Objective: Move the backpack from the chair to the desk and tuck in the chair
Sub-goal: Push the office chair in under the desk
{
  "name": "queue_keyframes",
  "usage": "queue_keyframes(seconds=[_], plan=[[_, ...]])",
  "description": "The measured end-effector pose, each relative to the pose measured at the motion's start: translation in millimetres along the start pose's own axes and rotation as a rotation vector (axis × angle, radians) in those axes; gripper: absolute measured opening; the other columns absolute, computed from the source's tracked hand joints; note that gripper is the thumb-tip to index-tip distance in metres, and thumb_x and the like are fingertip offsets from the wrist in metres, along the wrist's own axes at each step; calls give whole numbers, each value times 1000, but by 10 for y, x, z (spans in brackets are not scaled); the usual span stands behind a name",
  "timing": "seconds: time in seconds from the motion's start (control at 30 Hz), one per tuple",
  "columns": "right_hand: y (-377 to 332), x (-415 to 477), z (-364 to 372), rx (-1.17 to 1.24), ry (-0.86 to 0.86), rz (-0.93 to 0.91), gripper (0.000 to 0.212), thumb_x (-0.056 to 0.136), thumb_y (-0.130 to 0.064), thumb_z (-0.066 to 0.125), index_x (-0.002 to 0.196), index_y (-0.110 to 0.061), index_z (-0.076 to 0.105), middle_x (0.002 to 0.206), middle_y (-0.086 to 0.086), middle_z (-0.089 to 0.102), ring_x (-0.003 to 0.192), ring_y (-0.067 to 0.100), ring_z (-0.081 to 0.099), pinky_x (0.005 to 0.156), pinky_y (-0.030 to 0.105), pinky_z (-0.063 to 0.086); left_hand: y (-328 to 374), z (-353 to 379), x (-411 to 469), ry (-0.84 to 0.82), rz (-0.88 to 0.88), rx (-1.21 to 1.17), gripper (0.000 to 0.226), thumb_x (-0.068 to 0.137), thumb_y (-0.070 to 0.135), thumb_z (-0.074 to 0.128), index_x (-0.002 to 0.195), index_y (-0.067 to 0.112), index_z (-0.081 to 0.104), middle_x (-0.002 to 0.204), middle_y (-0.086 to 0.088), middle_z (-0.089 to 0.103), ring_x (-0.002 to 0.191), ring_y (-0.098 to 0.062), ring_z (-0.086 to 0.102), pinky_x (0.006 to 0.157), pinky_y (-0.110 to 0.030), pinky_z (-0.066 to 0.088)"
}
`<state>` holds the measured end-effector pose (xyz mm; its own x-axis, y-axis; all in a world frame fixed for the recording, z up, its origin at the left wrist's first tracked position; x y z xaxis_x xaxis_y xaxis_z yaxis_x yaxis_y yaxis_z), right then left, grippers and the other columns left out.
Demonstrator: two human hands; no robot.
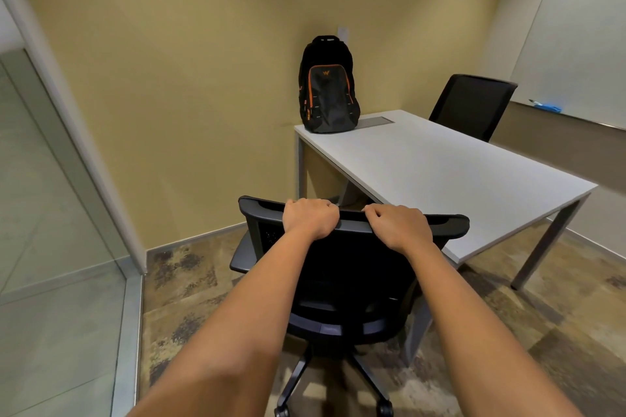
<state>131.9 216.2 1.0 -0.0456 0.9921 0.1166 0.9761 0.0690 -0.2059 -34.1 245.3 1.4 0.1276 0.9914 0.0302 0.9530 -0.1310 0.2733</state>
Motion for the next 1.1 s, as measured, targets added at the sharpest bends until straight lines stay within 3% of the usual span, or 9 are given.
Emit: queue_keyframes(seconds=[0.1,0.23,0.43,0.6,0.8,0.97,1.1], plan=[[-57,131,17,-5,6,13,45,99,-37,18,102,-23,61,93,3,67,77,20,52,83,39,37,-71,-18,141,-2,10,11,42,93,28,23,100,19,64,105,-12,66,86,-27,52,81,-39,30],[-146,286,62,-9,22,43,40,98,-35,18,88,-21,54,83,2,59,81,23,54,88,43,38,-175,-43,331,-14,29,13,41,93,28,22,95,21,62,105,-11,67,82,-26,48,78,-37,27],[-236,557,68,-24,20,60,44,98,-37,17,102,-19,58,96,5,64,95,26,57,95,47,35,-257,-70,649,-9,50,9,46,93,32,22,103,22,66,106,-10,68,86,-26,53,79,-37,29],[-164,813,77,-19,20,104,40,98,-33,18,95,-19,55,86,3,59,80,23,50,94,45,37,-254,-64,916,0,69,-20,42,93,31,23,94,22,64,100,-10,69,88,-27,56,82,-39,32],[-136,1185,113,-2,26,156,38,97,-29,18,101,-19,55,86,1,54,79,24,45,88,43,35,-285,-66,1342,7,114,-18,44,93,31,25,101,21,66,106,-10,68,96,-28,58,86,-38,33],[-219,1523,199,-32,56,180,33,96,-29,19,86,-20,49,91,5,62,77,25,46,81,41,33,-430,-84,1736,-5,162,-18,46,93,30,25,112,24,66,113,-9,67,103,-28,57,90,-38,33],[-302,1846,309,-57,80,231,41,96,-31,19,95,-19,59,95,4,66,81,26,50,81,40,34,-596,-106,2090,-10,241,-13,46,93,27,26,117,23,65,118,-8,67,108,-28,57,95,-38,34]])
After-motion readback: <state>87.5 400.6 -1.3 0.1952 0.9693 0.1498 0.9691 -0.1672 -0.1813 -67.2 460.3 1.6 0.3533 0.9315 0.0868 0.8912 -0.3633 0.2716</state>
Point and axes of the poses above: each hand's wrist, its own x-axis towards the middle knuckle, its own z-axis out of the palm, y = z × x, the point moved 2 cm from there along x, towards the middle knuckle
